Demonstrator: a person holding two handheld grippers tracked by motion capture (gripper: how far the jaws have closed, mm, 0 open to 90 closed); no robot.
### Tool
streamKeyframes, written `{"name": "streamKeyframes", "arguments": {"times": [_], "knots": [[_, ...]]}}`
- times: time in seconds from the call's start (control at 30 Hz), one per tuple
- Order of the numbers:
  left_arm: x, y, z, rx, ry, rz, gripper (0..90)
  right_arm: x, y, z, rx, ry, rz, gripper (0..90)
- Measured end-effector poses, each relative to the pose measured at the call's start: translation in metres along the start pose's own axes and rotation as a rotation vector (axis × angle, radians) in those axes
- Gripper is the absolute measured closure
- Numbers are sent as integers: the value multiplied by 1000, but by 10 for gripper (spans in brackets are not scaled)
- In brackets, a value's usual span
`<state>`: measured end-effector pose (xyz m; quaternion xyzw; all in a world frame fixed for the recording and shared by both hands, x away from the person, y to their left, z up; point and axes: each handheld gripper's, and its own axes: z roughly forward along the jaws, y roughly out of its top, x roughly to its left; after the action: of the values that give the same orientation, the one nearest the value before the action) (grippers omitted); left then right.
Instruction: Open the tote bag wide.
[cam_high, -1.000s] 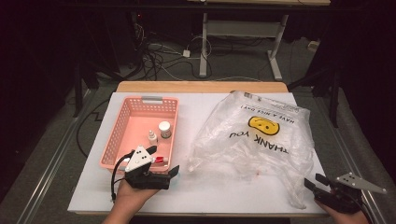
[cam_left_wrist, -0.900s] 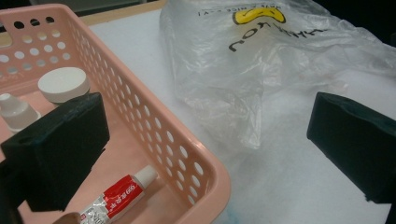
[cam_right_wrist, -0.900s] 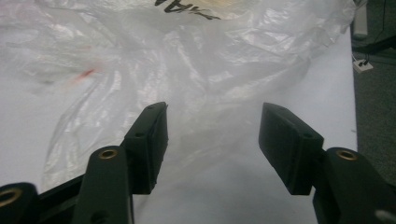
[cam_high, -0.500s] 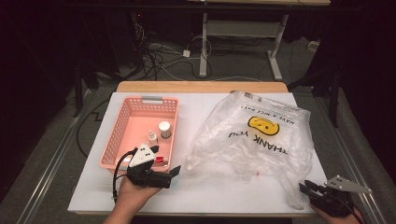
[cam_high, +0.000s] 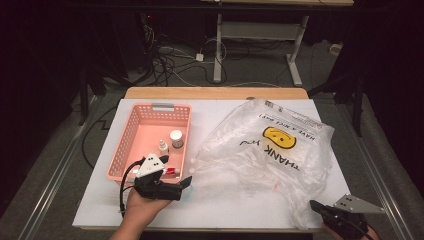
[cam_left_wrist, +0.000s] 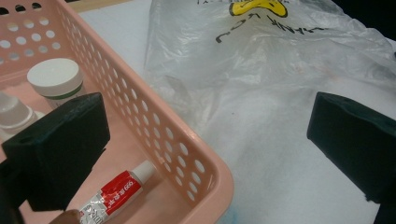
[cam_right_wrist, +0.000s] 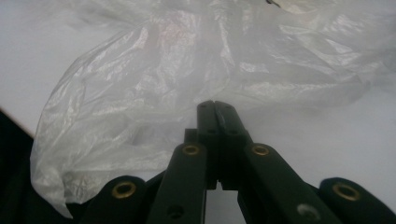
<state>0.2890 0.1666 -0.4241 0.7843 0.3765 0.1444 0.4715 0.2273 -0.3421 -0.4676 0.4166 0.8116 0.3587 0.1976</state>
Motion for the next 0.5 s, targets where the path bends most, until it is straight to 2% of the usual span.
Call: {"name": "streamKeyframes", "arguments": {"times": [0.13, 0.4, 0.5], "knots": [[0, 0, 0, -4, 9, -5, 0, 16, 6, 8, 4, 45, -46, 900], [1, 1, -2, -20, -15, -23, 0, 57, 19, 23, 10, 141, -144, 900], [0, 0, -2, -19, -24, -18, 0, 64, 22, 24, 6, 149, -158, 898]]}}
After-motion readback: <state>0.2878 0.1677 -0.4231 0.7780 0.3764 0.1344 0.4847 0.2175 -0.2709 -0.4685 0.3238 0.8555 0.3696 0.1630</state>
